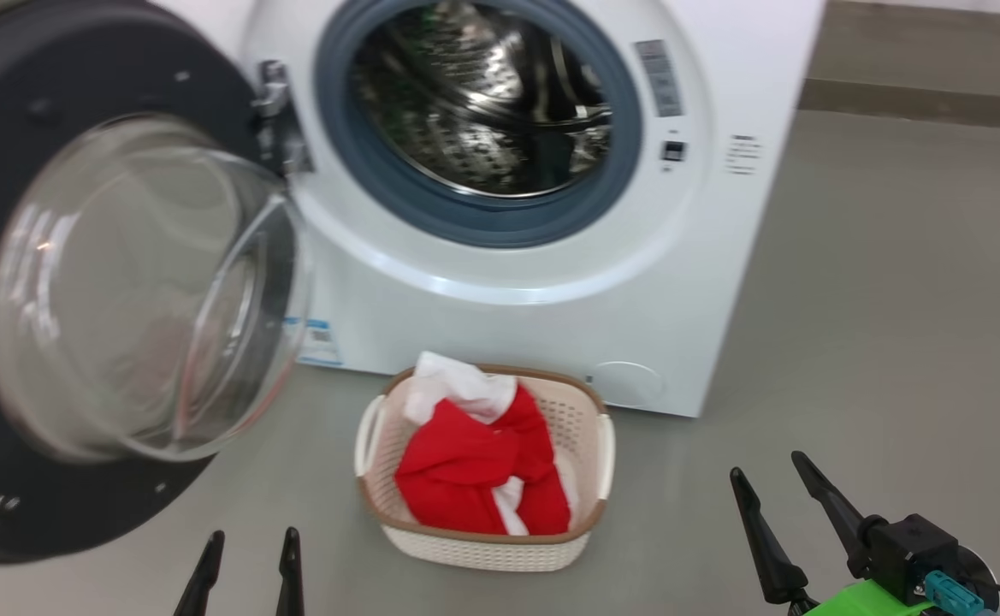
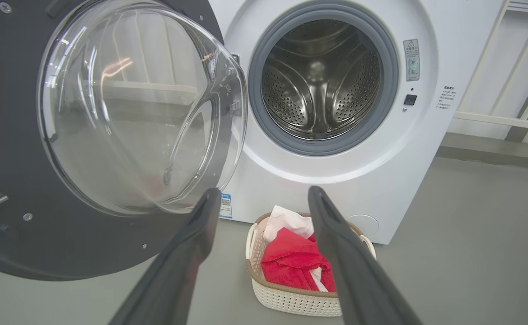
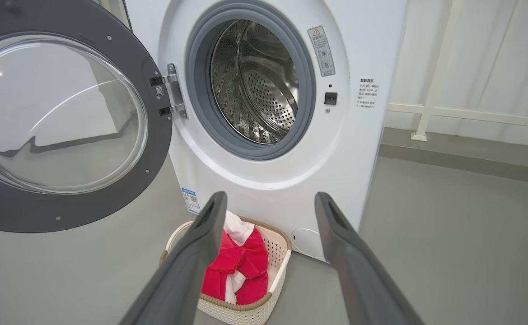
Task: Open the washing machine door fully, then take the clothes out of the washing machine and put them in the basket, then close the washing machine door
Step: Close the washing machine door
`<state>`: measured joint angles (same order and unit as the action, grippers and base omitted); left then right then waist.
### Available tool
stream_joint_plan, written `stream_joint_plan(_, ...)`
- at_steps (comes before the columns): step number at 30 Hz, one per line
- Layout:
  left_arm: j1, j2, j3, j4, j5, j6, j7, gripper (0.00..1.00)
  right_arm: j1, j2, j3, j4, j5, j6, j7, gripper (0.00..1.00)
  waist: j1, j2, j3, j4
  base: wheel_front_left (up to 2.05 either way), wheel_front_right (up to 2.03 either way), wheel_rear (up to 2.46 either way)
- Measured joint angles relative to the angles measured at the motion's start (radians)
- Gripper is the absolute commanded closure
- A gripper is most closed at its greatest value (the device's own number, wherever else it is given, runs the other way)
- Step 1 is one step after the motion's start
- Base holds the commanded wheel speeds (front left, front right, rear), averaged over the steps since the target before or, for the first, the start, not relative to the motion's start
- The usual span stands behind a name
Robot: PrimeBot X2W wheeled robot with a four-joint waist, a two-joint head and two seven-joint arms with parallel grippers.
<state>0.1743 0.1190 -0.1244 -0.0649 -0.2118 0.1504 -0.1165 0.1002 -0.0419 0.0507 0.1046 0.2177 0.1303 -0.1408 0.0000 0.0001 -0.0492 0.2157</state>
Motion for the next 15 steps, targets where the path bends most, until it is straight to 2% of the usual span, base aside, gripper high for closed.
stream_joint_plan(15, 0.000, 0.010, -0.001, 0.000, -0.003, 0.008, 0.000, 0.00, -0.001, 0.000, 0.031, 0.005, 0.002, 0.000, -0.005, 0.00, 0.0000, 0.0000, 0.004, 0.211, 0.00, 0.00, 0.00)
